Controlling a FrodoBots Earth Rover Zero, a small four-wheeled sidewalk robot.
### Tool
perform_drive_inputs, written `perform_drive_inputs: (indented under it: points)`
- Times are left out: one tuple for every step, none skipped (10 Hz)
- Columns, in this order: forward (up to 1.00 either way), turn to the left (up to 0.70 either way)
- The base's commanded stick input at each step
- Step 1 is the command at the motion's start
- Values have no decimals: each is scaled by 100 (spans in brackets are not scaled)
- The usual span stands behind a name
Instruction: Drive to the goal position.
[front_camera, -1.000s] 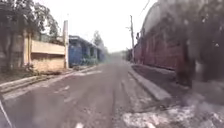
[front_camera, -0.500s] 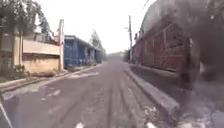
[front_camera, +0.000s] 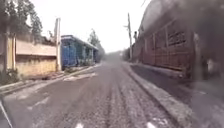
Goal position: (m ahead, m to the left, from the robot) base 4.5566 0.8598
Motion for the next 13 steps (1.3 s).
perform_drive_inputs:
  points:
    - [65, 1]
    - [66, 1]
    - [67, 1]
    - [69, 1]
    - [70, 1]
    - [70, 1]
    - [70, 1]
    - [70, 1]
    - [70, 1]
    - [70, 1]
    - [70, 1]
    - [70, 1]
    - [70, -3]
